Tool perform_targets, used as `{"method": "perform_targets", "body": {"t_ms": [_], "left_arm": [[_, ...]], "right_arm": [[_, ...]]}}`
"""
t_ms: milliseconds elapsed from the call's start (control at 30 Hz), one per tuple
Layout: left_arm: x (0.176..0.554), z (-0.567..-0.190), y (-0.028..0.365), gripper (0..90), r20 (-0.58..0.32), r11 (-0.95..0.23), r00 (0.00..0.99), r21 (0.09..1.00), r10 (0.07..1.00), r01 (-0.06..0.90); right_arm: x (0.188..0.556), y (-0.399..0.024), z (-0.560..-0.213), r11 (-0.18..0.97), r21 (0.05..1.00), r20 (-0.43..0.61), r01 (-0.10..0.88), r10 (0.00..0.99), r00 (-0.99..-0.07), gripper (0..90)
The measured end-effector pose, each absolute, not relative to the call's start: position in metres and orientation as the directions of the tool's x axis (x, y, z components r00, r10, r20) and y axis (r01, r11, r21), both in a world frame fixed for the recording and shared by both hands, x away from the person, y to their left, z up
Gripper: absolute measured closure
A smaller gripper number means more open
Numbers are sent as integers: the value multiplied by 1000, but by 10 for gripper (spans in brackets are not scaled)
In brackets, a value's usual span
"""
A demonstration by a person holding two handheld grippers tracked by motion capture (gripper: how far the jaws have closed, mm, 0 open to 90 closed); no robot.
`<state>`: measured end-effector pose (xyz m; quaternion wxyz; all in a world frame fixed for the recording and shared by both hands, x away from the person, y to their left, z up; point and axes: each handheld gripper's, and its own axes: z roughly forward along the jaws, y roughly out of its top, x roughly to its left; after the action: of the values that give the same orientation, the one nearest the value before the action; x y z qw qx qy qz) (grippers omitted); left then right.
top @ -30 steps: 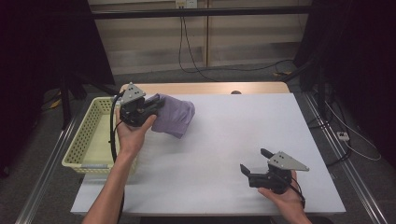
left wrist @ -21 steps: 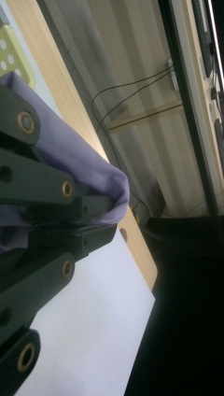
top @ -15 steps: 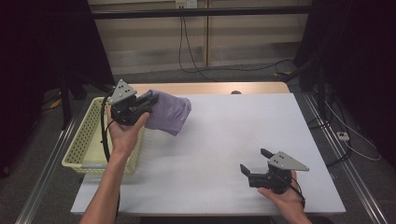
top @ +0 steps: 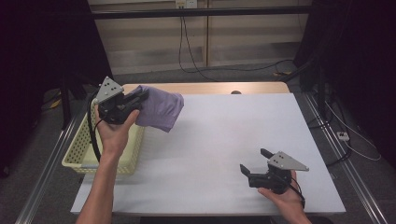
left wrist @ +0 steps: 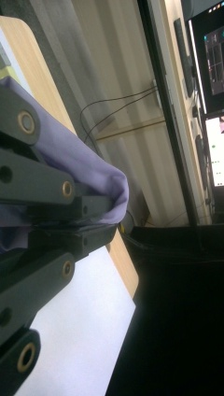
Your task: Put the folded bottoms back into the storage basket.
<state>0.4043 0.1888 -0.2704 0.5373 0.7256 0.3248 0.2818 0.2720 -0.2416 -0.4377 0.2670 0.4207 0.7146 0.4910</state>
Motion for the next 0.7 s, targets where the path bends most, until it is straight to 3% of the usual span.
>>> {"method": "perform_targets", "body": {"t_ms": [700], "left_arm": [[393,-256,207,866,63,-182,606,973,793,138]], "right_arm": [[272,-241,-438,165,926,30,340,865,-501,59]]}}
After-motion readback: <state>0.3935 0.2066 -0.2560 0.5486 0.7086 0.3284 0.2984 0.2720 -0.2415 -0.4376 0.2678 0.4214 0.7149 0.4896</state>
